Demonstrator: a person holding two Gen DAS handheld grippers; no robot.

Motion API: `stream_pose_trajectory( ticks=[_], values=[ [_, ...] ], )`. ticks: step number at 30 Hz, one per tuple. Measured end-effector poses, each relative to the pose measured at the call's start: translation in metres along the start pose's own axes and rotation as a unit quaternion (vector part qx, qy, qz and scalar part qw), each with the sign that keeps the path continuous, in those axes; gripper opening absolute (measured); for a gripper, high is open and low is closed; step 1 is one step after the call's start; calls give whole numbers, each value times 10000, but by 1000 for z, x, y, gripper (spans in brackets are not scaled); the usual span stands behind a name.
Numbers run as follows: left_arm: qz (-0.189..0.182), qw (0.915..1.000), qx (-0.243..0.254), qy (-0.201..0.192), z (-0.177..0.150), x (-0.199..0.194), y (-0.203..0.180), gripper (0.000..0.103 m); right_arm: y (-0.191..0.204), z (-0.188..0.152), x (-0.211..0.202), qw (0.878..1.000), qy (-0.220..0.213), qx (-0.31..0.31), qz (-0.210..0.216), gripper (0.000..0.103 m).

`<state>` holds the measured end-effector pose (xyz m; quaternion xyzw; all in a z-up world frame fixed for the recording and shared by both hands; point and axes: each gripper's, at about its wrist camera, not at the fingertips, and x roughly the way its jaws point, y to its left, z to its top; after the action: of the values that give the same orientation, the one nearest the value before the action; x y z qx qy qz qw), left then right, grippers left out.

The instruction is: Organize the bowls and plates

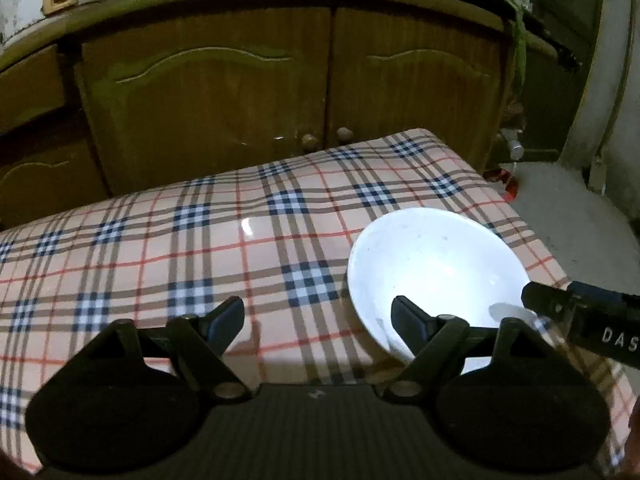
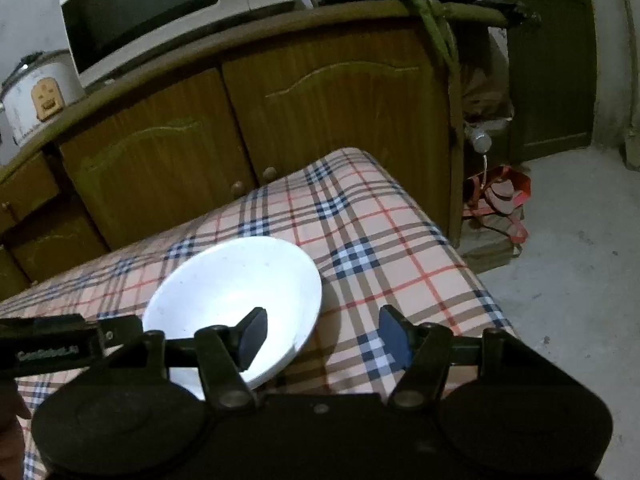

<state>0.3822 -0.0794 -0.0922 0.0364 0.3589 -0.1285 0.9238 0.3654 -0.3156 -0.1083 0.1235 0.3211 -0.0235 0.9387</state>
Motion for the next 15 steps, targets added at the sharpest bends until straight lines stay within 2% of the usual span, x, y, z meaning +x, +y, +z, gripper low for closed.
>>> stream_pose_trajectory(
  ticks=[5, 6, 7, 8, 9, 10, 11, 12, 13, 15],
  values=[
    [-6, 9999, -96, 116, 3, 22, 1, 78, 1, 0, 20, 9998, 115, 17, 134, 75],
    [-31, 9998, -113, 136, 3, 25, 2, 68, 1, -1, 24, 9998, 143, 27, 153, 73],
    [-64, 9997, -142, 171, 3, 29, 3, 64, 1, -1, 28, 9997, 177, 48, 175, 71],
    [-140, 9995, -197, 191, 3, 31, 5, 62, 0, -2, 31, 9995, 212, 74, 214, 62],
    [-222, 9993, -249, 196, 3, 32, 5, 54, 0, -3, 34, 9994, 247, 96, 238, 52],
    [-317, 9990, -269, 182, 3, 33, 5, 46, 0, -4, 38, 9991, 293, 125, 279, 46],
    [-363, 9989, -248, 177, 3, 34, 3, 43, 1, -5, 40, 9989, 321, 143, 324, 34],
    [-415, 9988, -201, 166, 3, 33, 1, 35, 1, -6, 41, 9987, 318, 159, 374, 24],
    [-497, 9985, -159, 165, 3, 33, -2, 25, 3, -7, 40, 9986, 297, 165, 405, 25],
    [-549, 9983, -87, 187, 3, 33, -8, 17, 7, -8, 37, 9990, 213, 125, 365, 24]
  ],
)
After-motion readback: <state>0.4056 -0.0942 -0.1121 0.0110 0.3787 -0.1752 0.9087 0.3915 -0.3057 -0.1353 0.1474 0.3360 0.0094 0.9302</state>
